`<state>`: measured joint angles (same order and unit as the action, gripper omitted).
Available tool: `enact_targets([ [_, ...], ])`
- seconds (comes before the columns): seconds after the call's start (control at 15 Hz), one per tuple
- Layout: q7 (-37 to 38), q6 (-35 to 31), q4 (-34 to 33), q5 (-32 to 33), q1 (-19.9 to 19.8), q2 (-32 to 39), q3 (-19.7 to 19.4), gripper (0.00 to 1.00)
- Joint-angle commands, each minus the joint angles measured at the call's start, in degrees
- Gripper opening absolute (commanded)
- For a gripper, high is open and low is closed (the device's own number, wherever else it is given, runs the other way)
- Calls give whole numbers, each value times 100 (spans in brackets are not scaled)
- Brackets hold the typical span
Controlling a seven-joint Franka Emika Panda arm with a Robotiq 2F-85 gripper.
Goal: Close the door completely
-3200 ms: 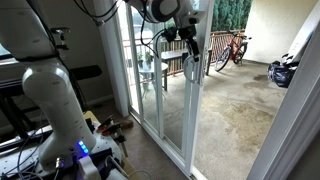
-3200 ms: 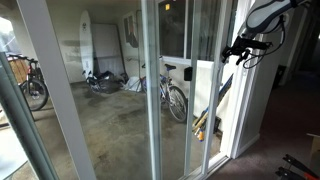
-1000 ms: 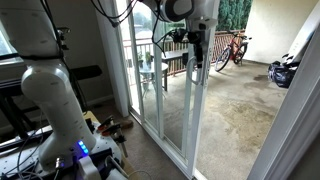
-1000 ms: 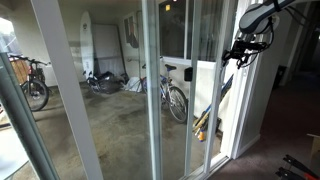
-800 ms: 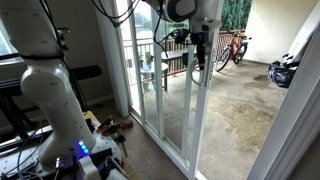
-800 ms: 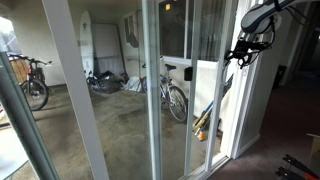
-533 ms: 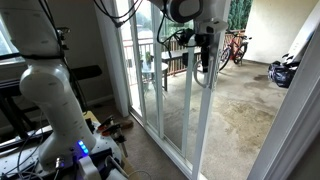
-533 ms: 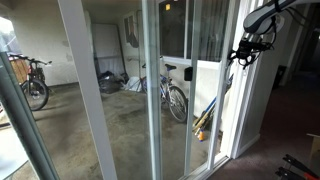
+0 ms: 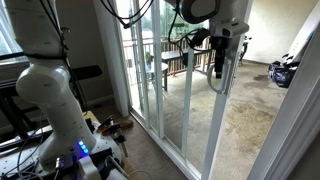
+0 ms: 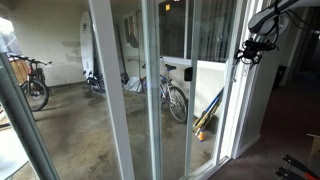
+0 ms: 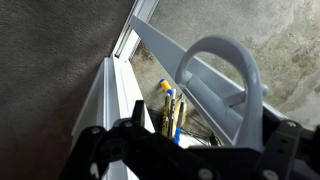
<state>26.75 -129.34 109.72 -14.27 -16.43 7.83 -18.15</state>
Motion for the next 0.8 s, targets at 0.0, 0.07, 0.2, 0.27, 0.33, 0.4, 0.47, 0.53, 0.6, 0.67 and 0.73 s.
enact_targets([
  [0.0,-266,212,-382,-188,-489,388,-320,100],
  [0.07,-300,230,-475,-293,-564,475,-348,100],
  [0.2,-365,264,-671,-486,-730,653,-394,100],
  [0.27,-426,296,-789,-575,-821,746,-413,100],
  [0.33,-526,328,-922,-675,-920,866,-419,100],
  [0.4,-681,335,-1048,-763,-1025,990,-416,100],
  [0.47,-836,336,-1171,-832,-1134,1106,-409,100],
  [0.53,-905,338,-1265,-894,-1152,1173,-345,100],
  [0.6,-946,335,-1305,-910,-1163,1212,-305,100],
  [0.67,-987,231,-1111,-875,-1052,1076,-209,100],
  [0.73,-993,-26,-821,-733,-902,913,-170,100],
])
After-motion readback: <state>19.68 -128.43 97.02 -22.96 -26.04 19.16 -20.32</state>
